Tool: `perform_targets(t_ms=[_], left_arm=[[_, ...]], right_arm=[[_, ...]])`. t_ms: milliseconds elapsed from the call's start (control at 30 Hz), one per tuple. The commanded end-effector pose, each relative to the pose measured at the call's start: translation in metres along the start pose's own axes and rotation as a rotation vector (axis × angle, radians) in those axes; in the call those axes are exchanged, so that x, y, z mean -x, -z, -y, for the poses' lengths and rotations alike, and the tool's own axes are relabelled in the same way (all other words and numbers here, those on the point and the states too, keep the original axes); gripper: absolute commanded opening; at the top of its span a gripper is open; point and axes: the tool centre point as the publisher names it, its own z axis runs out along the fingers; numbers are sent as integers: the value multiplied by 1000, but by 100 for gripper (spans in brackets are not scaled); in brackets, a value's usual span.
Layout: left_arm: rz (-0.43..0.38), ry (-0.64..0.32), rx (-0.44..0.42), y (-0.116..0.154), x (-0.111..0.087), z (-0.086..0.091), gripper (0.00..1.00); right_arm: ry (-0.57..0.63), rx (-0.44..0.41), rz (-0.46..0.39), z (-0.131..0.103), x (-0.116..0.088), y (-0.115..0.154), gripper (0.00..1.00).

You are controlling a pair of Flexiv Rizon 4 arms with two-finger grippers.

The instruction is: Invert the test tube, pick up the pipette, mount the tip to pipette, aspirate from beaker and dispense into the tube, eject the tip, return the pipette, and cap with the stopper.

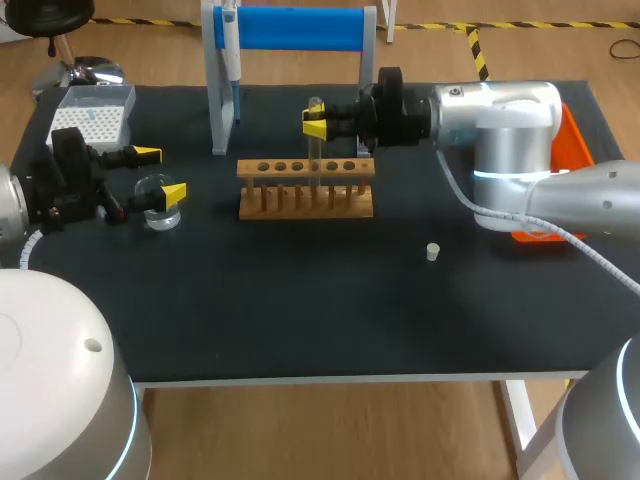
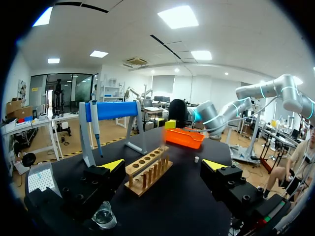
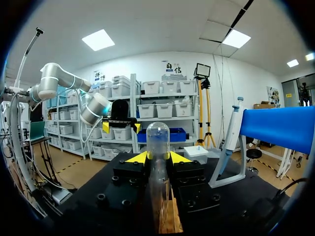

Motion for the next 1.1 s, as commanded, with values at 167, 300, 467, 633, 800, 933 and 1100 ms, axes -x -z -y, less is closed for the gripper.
perform_targets(t_ms=[167,300,467,633,800,933,1100], left_arm=[[3,-1,-1,-1,-1,-1,100],[3,-1,-1,-1,-1,-1,100],[3,-1,-1,-1,-1,-1,100],[3,-1,-1,-1,-1,-1,100],[3,-1,-1,-1,-1,-1,100],[3,-1,-1,-1,-1,-1,100],[3,-1,-1,-1,-1,-1,100]], right_arm=[[3,-7,6,-7,-3,3,0],[6,-7,8,-11,-4,3,0],[9,-5,12,-15,-4,5,0],[11,-2,14,-19,-5,5,0],[10,9,8,-26,-8,3,0],[12,9,7,-32,-10,3,0],[8,-3,3,-42,-16,3,0]])
